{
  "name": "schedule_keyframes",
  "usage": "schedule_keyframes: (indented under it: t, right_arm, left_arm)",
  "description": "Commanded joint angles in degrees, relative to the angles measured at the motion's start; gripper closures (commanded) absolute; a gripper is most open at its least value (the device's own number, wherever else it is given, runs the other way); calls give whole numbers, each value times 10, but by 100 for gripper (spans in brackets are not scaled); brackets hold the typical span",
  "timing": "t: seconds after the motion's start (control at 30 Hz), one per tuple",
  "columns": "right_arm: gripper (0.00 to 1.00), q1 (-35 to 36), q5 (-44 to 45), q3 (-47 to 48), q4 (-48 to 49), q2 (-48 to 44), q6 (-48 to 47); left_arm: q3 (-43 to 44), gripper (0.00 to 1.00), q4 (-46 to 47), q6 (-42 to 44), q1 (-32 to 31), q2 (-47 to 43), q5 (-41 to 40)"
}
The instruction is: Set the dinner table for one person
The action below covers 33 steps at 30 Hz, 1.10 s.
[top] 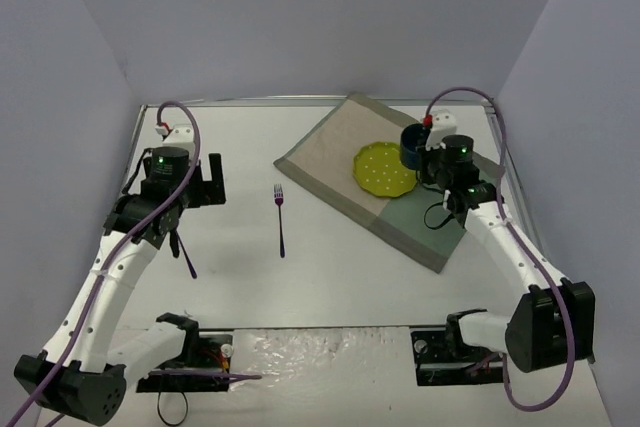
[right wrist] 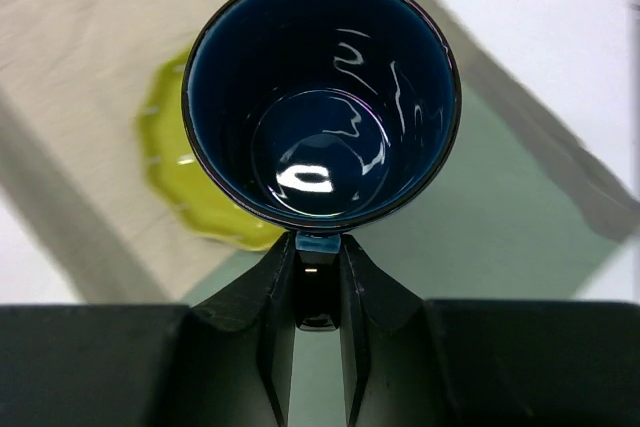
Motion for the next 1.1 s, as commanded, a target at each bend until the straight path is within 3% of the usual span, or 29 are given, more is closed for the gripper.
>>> schedule_keyframes:
  t: [0.0,0.33,1.07]
  right_arm:
    - [100,-92,22,-5,100,-41,29]
    - [100,-230,21,-39,222,16,31]
    - [100,-314,-51,-21,299,153,31]
  left_arm:
    - [-33,3,62,-18,5,-14,30]
    - [-78,3,55,-11,0,-37,-29]
    - [-83,3,50,-7,-12,-30,-43]
